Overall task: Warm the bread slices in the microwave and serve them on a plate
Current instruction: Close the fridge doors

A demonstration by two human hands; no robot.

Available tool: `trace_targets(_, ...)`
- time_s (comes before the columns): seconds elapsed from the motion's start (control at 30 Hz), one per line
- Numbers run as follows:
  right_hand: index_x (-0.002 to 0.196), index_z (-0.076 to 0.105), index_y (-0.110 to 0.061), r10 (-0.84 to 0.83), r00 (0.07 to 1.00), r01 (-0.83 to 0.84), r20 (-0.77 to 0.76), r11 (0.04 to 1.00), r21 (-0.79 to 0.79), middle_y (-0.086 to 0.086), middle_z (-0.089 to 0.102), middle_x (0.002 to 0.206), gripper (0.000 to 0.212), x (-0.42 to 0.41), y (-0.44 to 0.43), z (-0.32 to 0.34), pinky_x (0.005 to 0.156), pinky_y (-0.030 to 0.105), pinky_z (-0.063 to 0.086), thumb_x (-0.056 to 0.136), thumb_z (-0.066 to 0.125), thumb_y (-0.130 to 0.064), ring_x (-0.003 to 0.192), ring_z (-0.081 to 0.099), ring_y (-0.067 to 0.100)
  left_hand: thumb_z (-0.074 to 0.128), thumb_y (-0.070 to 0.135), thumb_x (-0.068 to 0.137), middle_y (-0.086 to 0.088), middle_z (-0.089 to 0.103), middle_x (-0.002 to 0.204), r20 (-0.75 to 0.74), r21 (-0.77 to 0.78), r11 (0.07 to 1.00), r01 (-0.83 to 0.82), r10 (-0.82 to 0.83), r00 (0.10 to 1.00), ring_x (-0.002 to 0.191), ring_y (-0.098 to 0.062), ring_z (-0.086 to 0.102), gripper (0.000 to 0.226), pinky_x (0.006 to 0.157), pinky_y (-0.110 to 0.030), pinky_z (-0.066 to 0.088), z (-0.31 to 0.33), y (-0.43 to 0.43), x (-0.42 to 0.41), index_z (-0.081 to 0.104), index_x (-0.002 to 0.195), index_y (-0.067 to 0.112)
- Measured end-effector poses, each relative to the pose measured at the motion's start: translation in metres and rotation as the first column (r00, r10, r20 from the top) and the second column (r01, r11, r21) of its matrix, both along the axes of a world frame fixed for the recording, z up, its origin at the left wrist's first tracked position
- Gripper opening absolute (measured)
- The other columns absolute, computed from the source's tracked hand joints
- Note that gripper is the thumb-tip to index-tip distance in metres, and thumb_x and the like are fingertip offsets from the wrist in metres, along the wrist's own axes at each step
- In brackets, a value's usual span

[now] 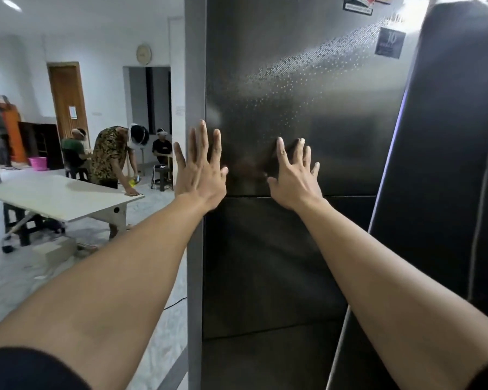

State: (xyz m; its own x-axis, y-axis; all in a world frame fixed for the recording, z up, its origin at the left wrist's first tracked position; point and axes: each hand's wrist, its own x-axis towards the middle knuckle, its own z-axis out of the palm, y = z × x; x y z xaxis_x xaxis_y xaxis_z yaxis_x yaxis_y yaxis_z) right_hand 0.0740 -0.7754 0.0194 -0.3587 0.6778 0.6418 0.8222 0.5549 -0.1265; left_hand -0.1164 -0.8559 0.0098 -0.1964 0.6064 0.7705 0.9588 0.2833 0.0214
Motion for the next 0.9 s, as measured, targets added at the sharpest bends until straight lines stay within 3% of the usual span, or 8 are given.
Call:
trace_targets(0.17, 0.157, -0.011, -0.029, -0.072, 0.997, 0.073, -0.014, 0.997, 0.027, 0.023, -0.016, 0.162, 0.089, -0.030, 0.035, 0.006, 0.118, 0.063, 0.009, 0.097, 0.053, -0.036, 0.151, -0.009, 0.041, 0.030, 0.040, 0.102, -0.011, -0.033, 0.157, -0.045, -0.077, 0.995, 0.069, -0.072, 0.996, 0.148, -0.032, -0.020, 0.072, 0.117, -0.054, -0.010, 0.008, 0.046, -0.044, -0.016, 0.154, 0.019)
trace_targets(0.4, 0.159, -0.003, -0.025, -0.180, 0.981, 0.184, -0.070, 0.981, 0.068, 0.024, -0.017, 0.161, 0.085, -0.077, 0.087, 0.000, 0.118, 0.064, 0.004, 0.095, 0.053, -0.029, 0.150, -0.014, 0.041, 0.032, 0.041, 0.102, -0.012, -0.031, 0.158, -0.013, -0.196, 0.955, 0.223, -0.230, 0.973, 0.148, -0.032, -0.020, 0.073, 0.120, -0.052, -0.005, 0.003, 0.122, -0.093, -0.014, 0.155, 0.023)
trace_targets(0.5, 0.159, 0.004, -0.023, -0.220, 0.972, 0.230, -0.085, 0.965, 0.125, 0.025, -0.013, 0.162, 0.081, -0.092, 0.112, 0.004, 0.117, 0.066, 0.001, 0.095, 0.053, -0.028, 0.150, -0.014, 0.042, 0.037, 0.041, 0.100, -0.012, -0.031, 0.158, 0.011, -0.198, 0.937, 0.287, -0.290, 0.957, 0.148, -0.033, -0.021, 0.077, 0.119, -0.050, -0.010, 0.002, 0.156, -0.108, -0.015, 0.155, 0.024)
trace_targets(0.6, 0.158, 0.008, -0.023, -0.257, 0.963, 0.267, -0.078, 0.945, 0.188, 0.027, -0.011, 0.162, 0.078, -0.101, 0.138, 0.011, 0.116, 0.068, 0.001, 0.095, 0.053, -0.030, 0.149, -0.013, 0.043, 0.043, 0.040, 0.098, -0.014, -0.028, 0.159, 0.014, -0.184, 0.913, 0.365, -0.369, 0.929, 0.148, -0.034, -0.019, 0.083, 0.120, -0.052, -0.006, 0.007, 0.189, -0.116, -0.016, 0.154, 0.024)
trace_targets(0.77, 0.159, 0.002, -0.025, -0.359, 0.931, 0.365, -0.071, 0.898, 0.245, 0.027, -0.016, 0.161, 0.078, -0.123, 0.183, 0.013, 0.114, 0.071, -0.004, 0.096, 0.046, -0.038, 0.148, -0.016, 0.045, 0.040, 0.039, 0.098, -0.017, -0.025, 0.159, 0.005, -0.126, 0.886, 0.446, -0.449, 0.894, 0.148, -0.036, -0.019, 0.081, 0.120, -0.058, 0.003, 0.009, 0.253, -0.135, -0.016, 0.154, 0.024)
trace_targets(0.9, 0.159, 0.002, -0.025, -0.466, 0.881, 0.469, -0.080, 0.842, 0.266, 0.028, -0.014, 0.161, 0.078, -0.135, 0.214, 0.011, 0.114, 0.071, -0.002, 0.095, 0.043, -0.039, 0.148, -0.016, 0.045, 0.038, 0.041, 0.100, -0.017, -0.025, 0.160, 0.007, -0.107, 0.849, 0.518, -0.520, 0.854, 0.148, -0.038, -0.017, 0.078, 0.120, -0.058, 0.001, 0.011, 0.302, -0.145, -0.015, 0.155, 0.024)
